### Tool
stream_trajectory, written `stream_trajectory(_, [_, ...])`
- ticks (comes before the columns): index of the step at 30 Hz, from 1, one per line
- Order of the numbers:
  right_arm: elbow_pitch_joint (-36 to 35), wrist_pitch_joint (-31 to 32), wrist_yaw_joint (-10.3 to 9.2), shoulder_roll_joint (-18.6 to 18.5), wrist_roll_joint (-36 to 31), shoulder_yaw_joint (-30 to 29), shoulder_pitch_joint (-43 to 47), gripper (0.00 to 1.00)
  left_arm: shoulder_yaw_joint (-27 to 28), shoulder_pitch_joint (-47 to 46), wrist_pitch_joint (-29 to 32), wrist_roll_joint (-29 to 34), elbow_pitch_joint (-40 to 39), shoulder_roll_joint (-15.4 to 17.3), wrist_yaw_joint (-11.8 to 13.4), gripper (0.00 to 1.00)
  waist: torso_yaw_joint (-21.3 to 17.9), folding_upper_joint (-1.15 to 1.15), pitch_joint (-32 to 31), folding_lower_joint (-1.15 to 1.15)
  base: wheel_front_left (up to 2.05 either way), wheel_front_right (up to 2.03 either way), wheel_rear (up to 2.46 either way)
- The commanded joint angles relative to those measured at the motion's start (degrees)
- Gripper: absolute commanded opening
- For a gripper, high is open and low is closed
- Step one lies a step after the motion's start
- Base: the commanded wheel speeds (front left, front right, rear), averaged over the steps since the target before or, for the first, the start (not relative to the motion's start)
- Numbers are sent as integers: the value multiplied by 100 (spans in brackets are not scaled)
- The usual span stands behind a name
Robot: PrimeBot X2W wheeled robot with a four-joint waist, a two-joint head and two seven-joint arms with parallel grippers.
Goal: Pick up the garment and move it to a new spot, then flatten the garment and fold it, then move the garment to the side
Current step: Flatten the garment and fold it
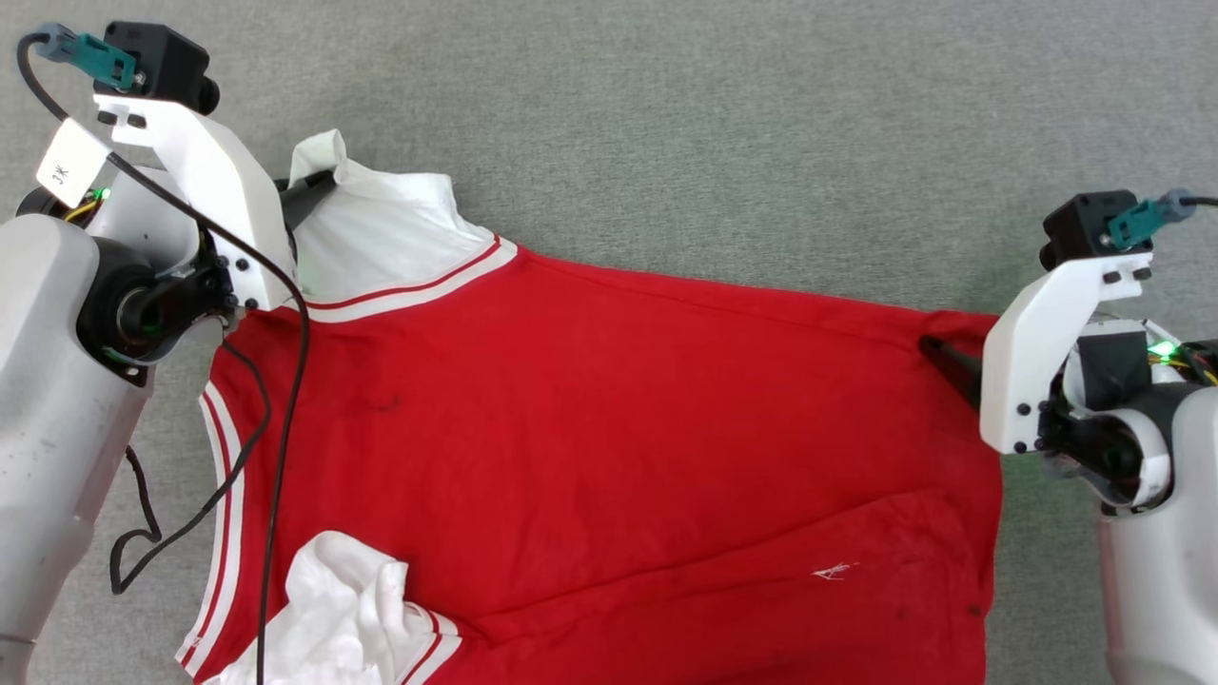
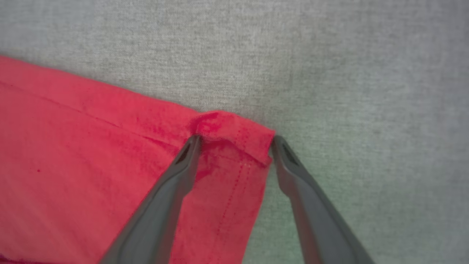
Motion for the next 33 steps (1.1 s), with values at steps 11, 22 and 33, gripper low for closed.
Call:
stream_trajectory(11, [-183, -44, -2, -39, 115, -435, -113, 0, 61, 163, -639, 124, -63, -31, -170, 0, 301, 0, -168, 0, 0, 0, 0])
stream_trajectory(22, [-952, -604, -2, 38, 154, -973, 794, 0, 200, 1156, -1479, 14, -636, -27, -33, 0, 694, 0, -740, 0, 0, 0, 0])
stream_trajectory(33, [-1118, -1143, -2, 264, 347, -1248, 2000, 0, 253, 3076, -2018, -261, -1687, 125, 608, 0, 845, 0, -1192, 0, 0, 0, 0])
